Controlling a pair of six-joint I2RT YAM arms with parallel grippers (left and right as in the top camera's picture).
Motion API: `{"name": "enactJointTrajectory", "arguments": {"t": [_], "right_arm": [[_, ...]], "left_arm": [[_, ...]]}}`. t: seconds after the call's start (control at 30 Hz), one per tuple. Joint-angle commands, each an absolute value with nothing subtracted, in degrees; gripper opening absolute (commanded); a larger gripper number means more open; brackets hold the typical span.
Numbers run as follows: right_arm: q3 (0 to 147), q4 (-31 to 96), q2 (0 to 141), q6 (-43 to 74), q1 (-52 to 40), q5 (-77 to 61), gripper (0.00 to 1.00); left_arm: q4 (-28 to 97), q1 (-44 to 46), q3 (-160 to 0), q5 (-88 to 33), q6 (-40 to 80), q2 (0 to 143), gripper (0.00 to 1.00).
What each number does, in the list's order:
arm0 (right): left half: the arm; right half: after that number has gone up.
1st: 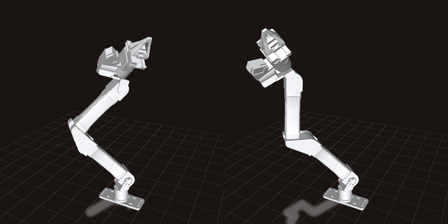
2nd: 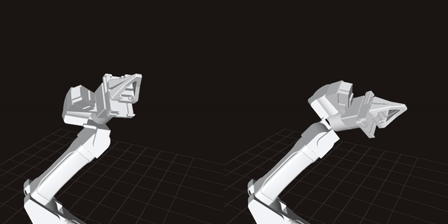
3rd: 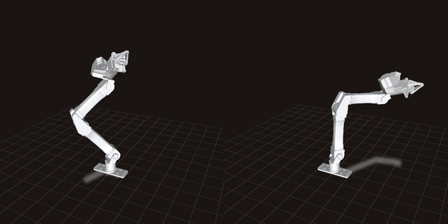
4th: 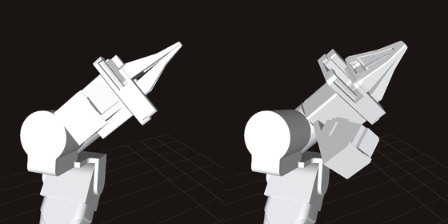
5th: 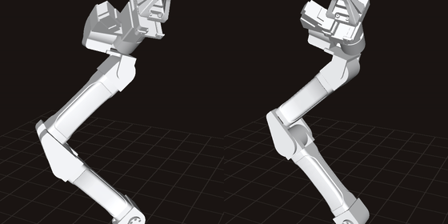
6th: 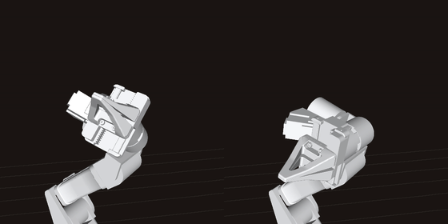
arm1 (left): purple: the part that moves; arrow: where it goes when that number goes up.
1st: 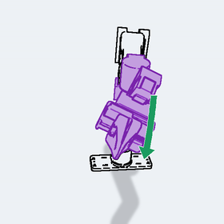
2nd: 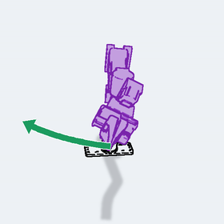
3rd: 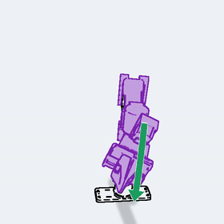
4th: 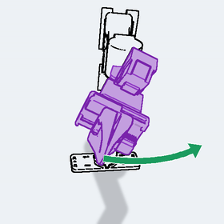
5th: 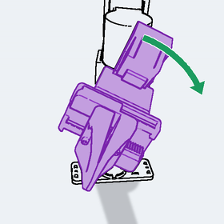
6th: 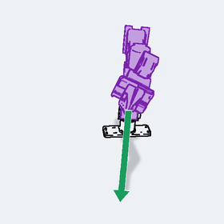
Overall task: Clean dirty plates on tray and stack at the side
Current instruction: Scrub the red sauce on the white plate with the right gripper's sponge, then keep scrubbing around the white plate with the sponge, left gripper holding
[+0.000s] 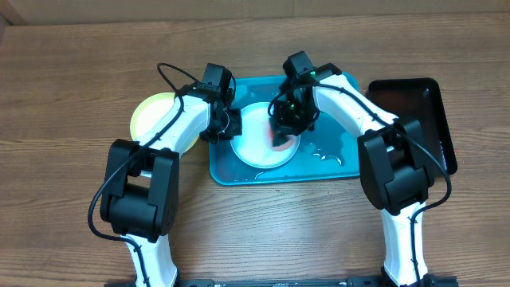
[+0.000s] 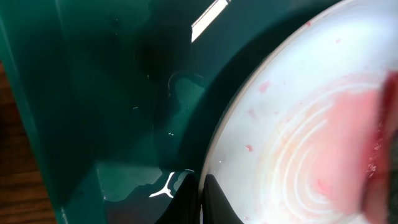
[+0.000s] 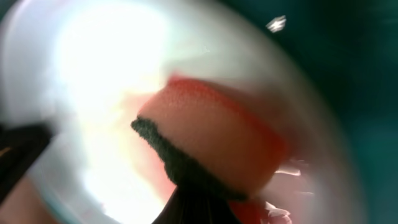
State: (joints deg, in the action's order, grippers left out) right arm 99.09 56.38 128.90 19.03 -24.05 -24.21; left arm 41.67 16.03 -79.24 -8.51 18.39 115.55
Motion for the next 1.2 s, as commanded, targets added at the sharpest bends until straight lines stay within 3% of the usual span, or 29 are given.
{"name": "enactJointTrajectory", "arguments": {"t": [0.0,0.47,0.73,1.17], "right_arm": [[98.17,55.75,129.97,16.25,-25.17,-34.35,0.04],[102.85,59.9,129.97,19.53,-19.68,-11.88,0.04],[110.76,63.42,129.86,17.56,-19.57,-12.1,0.04],[109.06,61.71,132.77,19.14,-26.85,-14.15,0.04]], "left_arm": [[41.36,16.34,-79.64,-9.47,17.78,116.53,0.04],[41.43,16.32,-79.64,-9.45,17.78,116.53,0.04],[41.5,16.32,-79.61,-9.45,17.78,116.53,0.04],[41.63,16.32,-79.59,-9.02,17.78,116.53,0.04]]}}
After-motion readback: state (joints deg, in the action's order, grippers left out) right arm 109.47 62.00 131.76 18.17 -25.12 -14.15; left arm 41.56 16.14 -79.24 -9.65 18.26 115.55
